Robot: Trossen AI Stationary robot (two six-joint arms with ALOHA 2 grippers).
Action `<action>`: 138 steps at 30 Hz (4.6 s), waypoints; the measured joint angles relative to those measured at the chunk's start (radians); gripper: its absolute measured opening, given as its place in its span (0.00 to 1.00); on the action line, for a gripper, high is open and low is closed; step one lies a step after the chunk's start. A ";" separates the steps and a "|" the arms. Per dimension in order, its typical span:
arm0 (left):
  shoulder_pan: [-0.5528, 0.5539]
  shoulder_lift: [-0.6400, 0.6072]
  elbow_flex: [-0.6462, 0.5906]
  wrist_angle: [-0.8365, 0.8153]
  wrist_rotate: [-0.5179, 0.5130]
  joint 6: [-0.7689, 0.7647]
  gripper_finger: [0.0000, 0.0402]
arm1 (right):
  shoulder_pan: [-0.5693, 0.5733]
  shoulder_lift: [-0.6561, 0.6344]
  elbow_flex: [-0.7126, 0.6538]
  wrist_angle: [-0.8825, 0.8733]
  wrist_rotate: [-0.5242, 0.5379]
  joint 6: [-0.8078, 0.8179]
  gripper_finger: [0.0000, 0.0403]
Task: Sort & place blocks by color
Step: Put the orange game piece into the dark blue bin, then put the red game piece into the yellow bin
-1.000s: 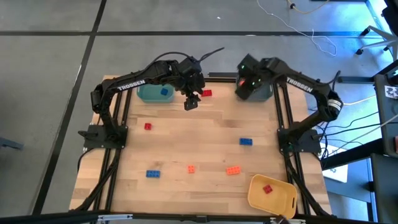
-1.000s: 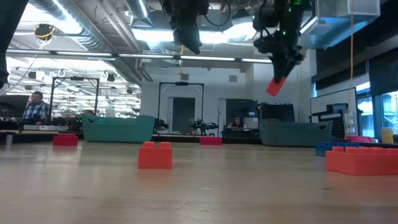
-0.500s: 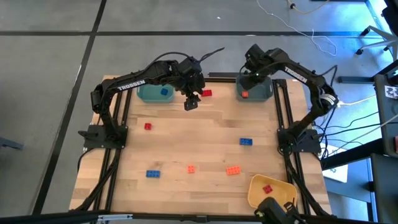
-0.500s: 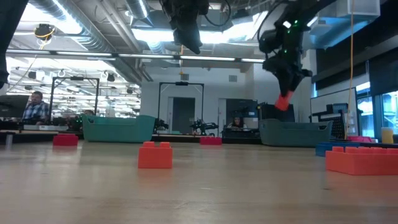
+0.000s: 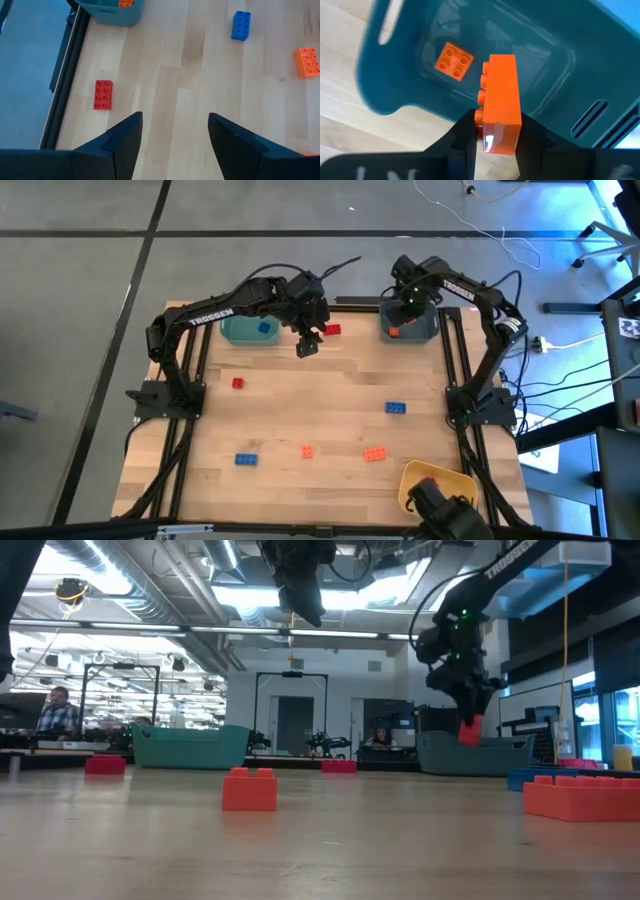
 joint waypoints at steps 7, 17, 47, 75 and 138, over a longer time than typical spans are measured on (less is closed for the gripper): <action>0.001 0.000 0.000 0.000 0.000 0.000 0.54 | 0.001 0.071 0.000 0.018 -0.001 -0.023 0.23; 0.001 0.000 0.000 0.000 0.000 0.000 0.54 | 0.001 0.139 0.000 0.025 -0.001 -0.043 0.23; 0.000 0.000 0.000 0.001 0.000 0.000 0.54 | 0.001 0.161 0.000 0.050 -0.001 -0.040 0.37; 0.000 0.000 0.000 -0.002 0.000 -0.001 0.54 | 0.025 0.147 0.441 -0.299 -0.001 -0.024 0.38; -0.250 -0.576 -0.841 -0.355 -0.333 -1.446 0.54 | 0.563 -0.382 0.665 -0.342 -0.004 -0.275 0.38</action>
